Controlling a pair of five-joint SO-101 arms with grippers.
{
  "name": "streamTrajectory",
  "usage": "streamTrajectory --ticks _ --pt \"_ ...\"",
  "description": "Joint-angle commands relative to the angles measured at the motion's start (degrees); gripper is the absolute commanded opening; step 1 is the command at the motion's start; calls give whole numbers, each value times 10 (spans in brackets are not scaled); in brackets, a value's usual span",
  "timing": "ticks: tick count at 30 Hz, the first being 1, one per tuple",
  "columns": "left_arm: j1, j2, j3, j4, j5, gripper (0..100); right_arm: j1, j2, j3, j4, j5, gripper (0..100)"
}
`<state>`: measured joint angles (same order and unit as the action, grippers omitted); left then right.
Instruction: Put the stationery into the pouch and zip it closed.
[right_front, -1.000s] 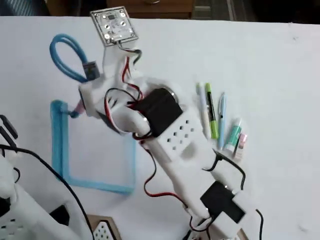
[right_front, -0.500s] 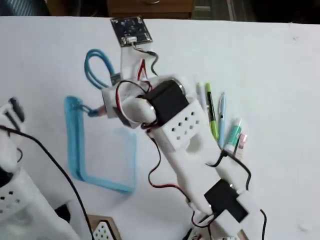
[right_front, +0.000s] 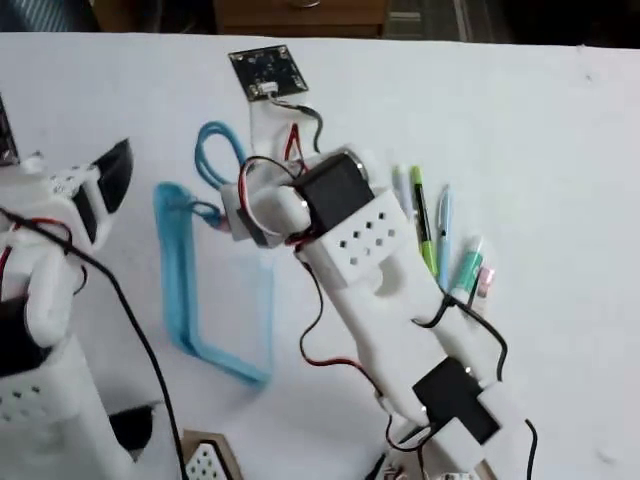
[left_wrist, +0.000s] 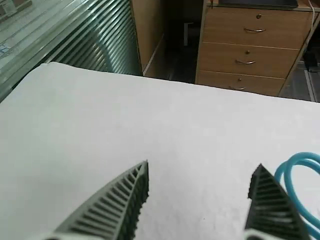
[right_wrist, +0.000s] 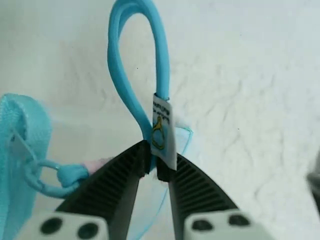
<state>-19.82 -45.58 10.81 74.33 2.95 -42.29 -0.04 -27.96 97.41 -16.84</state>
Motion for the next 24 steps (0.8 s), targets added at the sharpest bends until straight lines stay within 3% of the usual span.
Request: streamTrajectory --ticks 1,10,19,24 --pt "29 87 -83 44 4 322 4 -9 1 3 5 16" --pt "72 346 -395 281 -70 257 37 -8 2 4 6 16" --pt "83 338 -432 282 -98 259 58 -8 3 7 33 16" --pt "136 261 -430 277 -142 264 67 -7 18 2 34 16"
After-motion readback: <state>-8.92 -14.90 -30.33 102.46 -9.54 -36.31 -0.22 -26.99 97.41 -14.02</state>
